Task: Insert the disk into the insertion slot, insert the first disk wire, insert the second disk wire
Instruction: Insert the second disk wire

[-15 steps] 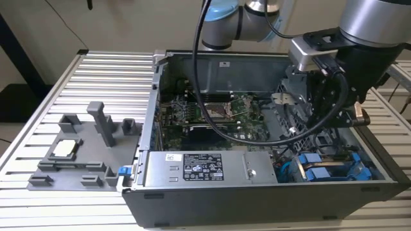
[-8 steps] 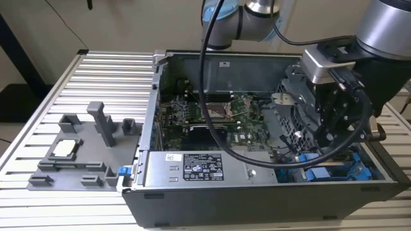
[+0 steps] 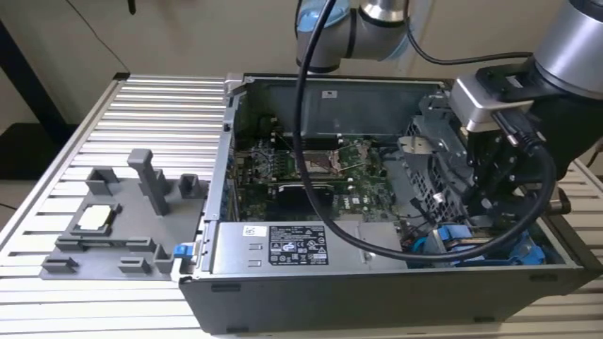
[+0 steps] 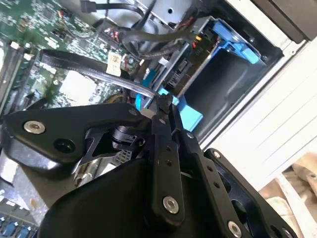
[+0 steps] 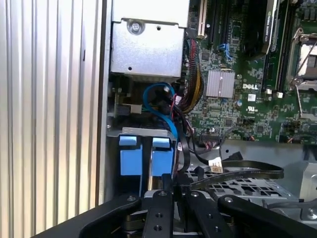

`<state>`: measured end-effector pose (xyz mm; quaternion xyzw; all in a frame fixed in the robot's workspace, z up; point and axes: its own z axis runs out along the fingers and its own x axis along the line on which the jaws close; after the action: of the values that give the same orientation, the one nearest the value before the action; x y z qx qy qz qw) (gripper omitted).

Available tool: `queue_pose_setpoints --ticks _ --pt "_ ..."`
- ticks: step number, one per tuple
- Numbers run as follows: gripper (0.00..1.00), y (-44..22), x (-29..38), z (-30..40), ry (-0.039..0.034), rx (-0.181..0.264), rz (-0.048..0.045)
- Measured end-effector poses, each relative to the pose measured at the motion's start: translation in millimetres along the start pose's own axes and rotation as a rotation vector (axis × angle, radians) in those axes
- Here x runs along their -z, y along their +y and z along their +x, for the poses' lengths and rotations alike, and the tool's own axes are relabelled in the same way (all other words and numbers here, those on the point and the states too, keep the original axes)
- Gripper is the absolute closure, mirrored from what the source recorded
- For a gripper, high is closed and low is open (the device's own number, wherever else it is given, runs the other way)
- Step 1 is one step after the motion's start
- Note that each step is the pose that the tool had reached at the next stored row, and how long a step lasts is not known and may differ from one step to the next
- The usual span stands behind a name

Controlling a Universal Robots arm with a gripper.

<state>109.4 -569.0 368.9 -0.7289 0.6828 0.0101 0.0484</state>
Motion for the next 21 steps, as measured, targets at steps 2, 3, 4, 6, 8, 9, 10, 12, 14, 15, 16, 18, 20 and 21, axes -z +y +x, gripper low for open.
queue_pose_setpoints --ticks 2,3,4,6,8,9,10,12,14,15,16,18,20,21 --pt "0.84 -1.0 -0.2 1.0 -0.0245 -0.001 0.0009" --pt "0.84 -2.7 -0.3 1.5 -0.0252 -0.002 -0.0051" --pt "0.84 -5.1 -0.4 1.7 -0.0260 -0.003 -0.0168" --pt "0.84 -10.2 -0.7 2.1 -0.0275 -0.005 -0.0400" --pt "0.84 -15.7 -1.0 2.5 -0.0287 -0.007 -0.0603" --pt "0.84 -18.4 -1.1 2.8 -0.0292 -0.008 -0.0687" --pt "0.84 -21.2 -1.3 3.0 -0.0297 -0.009 -0.0772" --pt "0.84 -25.7 -1.5 3.8 -0.0306 -0.010 -0.0923" --pt "0.84 -28.7 -1.7 5.4 -0.0310 -0.012 -0.1063" --pt "0.84 -30.1 -1.9 6.5 -0.0310 -0.012 -0.1128" --pt "0.84 -31.2 -2.1 7.6 -0.0312 -0.013 -0.1172" --pt "0.84 -33.1 -2.3 10.5 -0.0314 -0.014 -0.1235" --pt "0.84 -33.9 -2.5 14.5 -0.0315 -0.014 -0.1250" --pt "0.84 -34.1 -2.7 16.4 -0.0313 -0.015 -0.1252"
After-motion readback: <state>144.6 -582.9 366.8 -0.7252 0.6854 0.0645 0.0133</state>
